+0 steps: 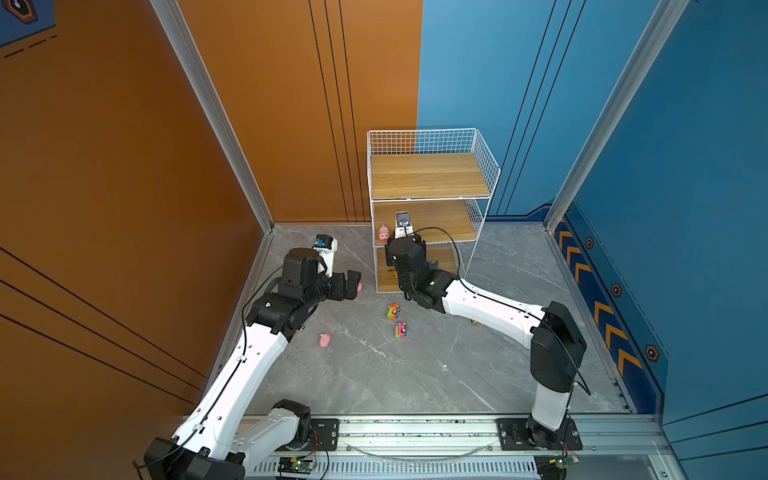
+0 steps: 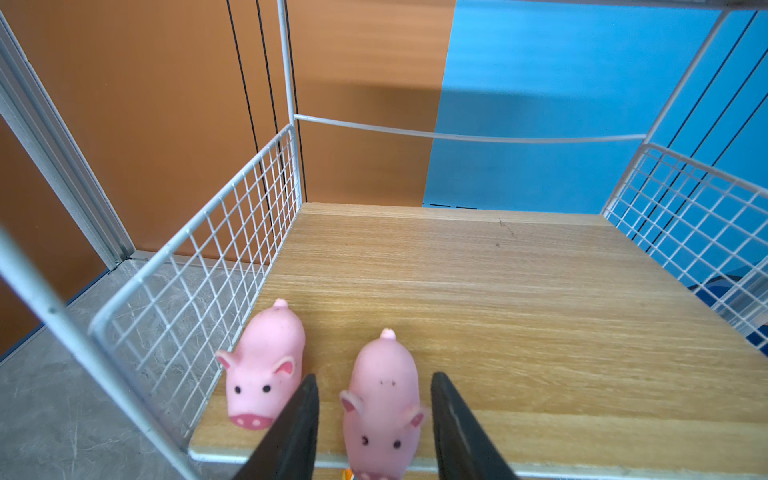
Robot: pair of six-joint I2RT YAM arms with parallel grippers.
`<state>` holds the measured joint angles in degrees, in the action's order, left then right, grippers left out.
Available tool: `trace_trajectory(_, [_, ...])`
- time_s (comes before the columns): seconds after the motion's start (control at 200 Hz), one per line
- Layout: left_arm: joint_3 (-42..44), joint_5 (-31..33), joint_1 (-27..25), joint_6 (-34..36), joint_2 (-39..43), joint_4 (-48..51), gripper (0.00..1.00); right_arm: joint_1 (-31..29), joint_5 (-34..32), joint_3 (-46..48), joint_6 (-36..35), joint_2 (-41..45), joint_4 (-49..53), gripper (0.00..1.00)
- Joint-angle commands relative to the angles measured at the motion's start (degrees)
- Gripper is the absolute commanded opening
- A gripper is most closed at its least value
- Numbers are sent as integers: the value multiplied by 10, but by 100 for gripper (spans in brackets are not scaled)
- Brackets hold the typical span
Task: Place and organize the plastic toys onto the shelf
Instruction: 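Set the pig beside the first pig and open the right gripper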
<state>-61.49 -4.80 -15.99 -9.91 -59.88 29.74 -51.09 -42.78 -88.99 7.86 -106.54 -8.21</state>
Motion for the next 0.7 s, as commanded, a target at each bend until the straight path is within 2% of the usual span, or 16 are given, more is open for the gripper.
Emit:
trace_trajectory(0.0, [6, -9, 8, -2, 11, -6, 98, -5, -19, -17, -13, 9, -16, 49])
trace_trajectory(0.691, [7, -11, 10, -3, 9, -6, 98, -7, -18, 13, -34, 59, -41, 58])
